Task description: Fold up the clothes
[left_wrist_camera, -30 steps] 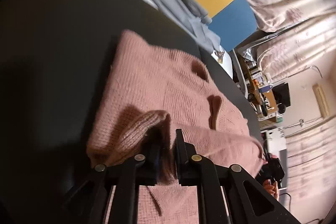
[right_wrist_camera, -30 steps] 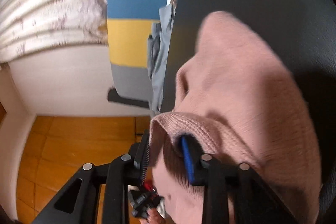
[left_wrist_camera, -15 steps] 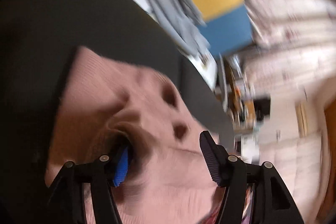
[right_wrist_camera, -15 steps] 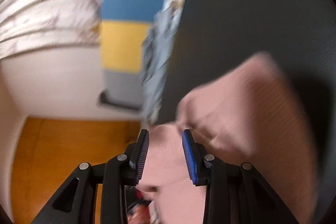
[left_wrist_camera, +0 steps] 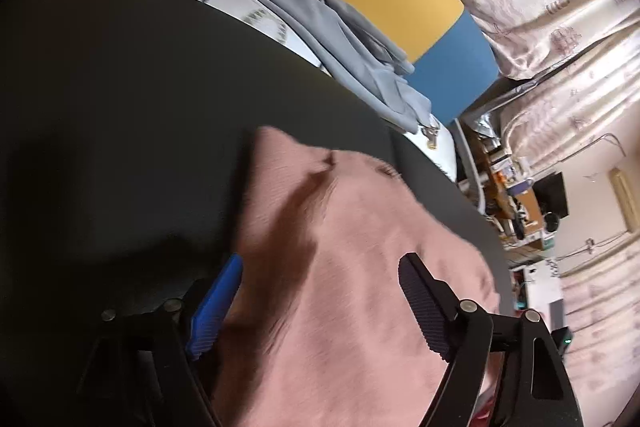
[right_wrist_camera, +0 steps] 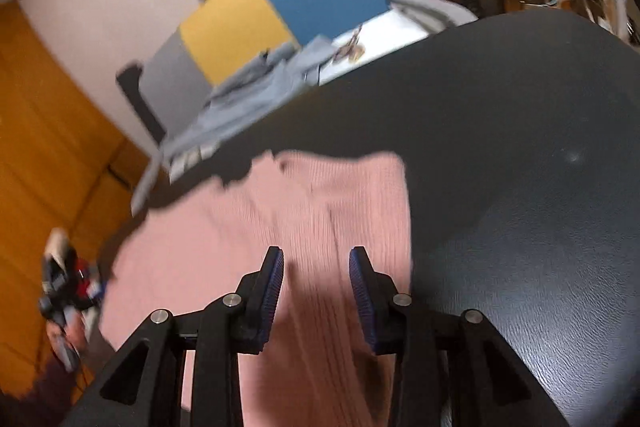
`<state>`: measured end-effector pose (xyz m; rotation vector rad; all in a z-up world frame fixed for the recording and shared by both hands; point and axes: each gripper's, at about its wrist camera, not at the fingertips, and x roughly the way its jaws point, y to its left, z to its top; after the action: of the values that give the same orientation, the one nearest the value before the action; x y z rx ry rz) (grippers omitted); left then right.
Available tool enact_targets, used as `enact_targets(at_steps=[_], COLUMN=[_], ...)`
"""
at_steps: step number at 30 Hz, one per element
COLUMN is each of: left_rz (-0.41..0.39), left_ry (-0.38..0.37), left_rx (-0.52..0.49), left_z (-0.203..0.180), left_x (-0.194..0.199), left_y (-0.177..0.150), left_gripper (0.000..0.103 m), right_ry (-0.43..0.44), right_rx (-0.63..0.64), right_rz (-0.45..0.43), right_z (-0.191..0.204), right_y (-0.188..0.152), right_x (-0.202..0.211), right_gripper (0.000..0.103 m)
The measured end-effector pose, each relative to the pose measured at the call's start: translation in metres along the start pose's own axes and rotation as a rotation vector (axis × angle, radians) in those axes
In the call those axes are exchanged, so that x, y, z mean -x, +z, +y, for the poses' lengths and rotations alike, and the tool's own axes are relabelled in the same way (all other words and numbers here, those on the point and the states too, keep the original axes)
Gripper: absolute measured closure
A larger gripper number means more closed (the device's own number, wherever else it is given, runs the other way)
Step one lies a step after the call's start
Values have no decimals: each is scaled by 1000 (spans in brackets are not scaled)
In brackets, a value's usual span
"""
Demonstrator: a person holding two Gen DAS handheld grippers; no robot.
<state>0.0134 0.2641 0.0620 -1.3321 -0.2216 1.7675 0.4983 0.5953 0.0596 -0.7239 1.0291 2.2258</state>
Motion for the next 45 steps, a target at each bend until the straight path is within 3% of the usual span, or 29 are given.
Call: enact_targets(at_steps=[3,6,9,12,15,17,20,24,27,29,34,37,39,40,43,45], left_rz=[-8,-6,12,45,22,17,16,21,28,19,0,6,13,17,-2,-11], left_ry=[66,129,176,252,327,319,314,327,335,305,238,230,236,239,249,250], left_rx=[-59,-148,-228,-314,-433,-438,-443,-457,-438,-415,-418,-417,-409,-406,-429,-449], left_z=[1,-8,-15,-19,-22,-18,-15,-12,-7,1,8,10,12,13,9,7], left_x=[1,-6,-19,-34,-38,-37,-35,-33,-28,-15,9,11,9,9,17,25], left_y=[-17,-29,-41,-48,-53,-55,-55,-53,-50,-50,-69,-79,-84,-86,-89,-91], left_gripper=[22,21,21,23,30,31,31,30,30,31,31,31,41,55,75,81], right_ry=[-23,25,66,63,-21,-78,-85,-89,-126,-98,-131,-136,-139,-136,-90,-60], right_rx=[65,8,-79,-118,-118,-122,-91,-129,-128,-92,3,25,41,43,32,28], right_rz=[34,17,62,74,-35,-46,28,-51,-117,-124,-40,-40,-41,-45,-101,-129], right_z=[6,-2,-5,-7,-7,-12,-16,-19,-14,-8,6,7,7,7,9,11], right_y=[-9,-10,0,7,12,9,0,-4,-15,-29,-69,-83,-92,-94,-89,-85], right_x=[-2,-7,-32,-42,-18,-15,-33,-14,18,36,50,50,49,50,67,76], right_gripper=[67,67,68,96,96,96,95,83,79,79,78,78,89,93,96,96])
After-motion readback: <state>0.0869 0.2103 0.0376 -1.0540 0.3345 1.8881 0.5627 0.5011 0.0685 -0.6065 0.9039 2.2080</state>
